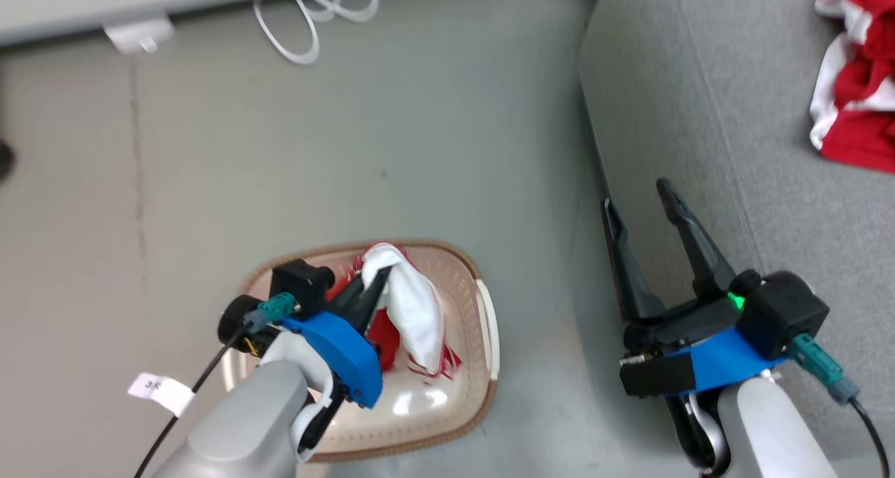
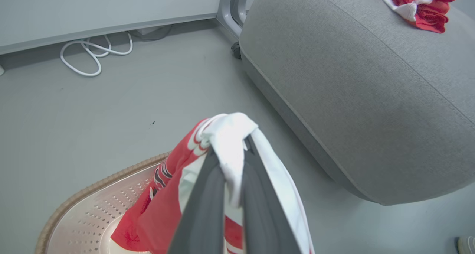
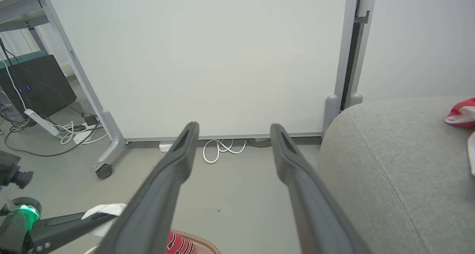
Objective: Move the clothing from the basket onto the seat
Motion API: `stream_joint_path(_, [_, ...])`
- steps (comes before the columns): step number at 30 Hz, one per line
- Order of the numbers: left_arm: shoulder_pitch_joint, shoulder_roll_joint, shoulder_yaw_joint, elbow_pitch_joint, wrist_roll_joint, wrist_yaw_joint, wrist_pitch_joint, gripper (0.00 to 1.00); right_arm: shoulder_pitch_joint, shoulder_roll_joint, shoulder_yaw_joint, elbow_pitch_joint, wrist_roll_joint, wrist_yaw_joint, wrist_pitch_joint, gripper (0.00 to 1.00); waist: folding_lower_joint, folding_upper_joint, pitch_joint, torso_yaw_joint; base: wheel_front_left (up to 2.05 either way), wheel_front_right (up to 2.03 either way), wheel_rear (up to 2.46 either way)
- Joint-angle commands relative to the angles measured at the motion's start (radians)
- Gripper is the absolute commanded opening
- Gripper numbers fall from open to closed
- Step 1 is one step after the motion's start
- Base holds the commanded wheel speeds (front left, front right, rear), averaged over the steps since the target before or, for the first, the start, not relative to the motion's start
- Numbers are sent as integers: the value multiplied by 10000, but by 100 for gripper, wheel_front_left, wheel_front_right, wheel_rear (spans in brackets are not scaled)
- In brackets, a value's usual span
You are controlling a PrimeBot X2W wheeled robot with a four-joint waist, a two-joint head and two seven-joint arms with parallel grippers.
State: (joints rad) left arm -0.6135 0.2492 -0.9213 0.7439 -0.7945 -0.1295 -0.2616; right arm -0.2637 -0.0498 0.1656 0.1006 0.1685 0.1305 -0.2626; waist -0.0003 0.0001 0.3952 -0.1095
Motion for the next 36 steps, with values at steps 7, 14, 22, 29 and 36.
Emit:
stream_joint_path(7, [491,35,199,-1144,320,-7,-47,0,646,-10,-86,322,-63,5,42,100,3,-1,-1762,574,0,0,0])
stream_joint_path(14, [-85,-4,-203,-1743,303,-7,17,0,1102,-10,-158,390,-8,5,220,100,3,-1,-2523,820,0,0,0])
stream_joint_path(22, [-1163,-265,-281,-1999,160,-5,520,0,1516,-10,-26,486,124,5,486,100,3,-1,-3073,1049,0,0,0])
stream_joint_path(29, [-1951,-546,14,-2065,175,358,556,0,1659,-10,150,587,218,5,591,100,3,-1,-3402,1084,0,0,0])
stream_joint_path(36, [-2329,-797,182,-1994,32,718,790,0,1694,-10,279,626,262,5,692,100,3,-1,-3599,1066,0,0,0])
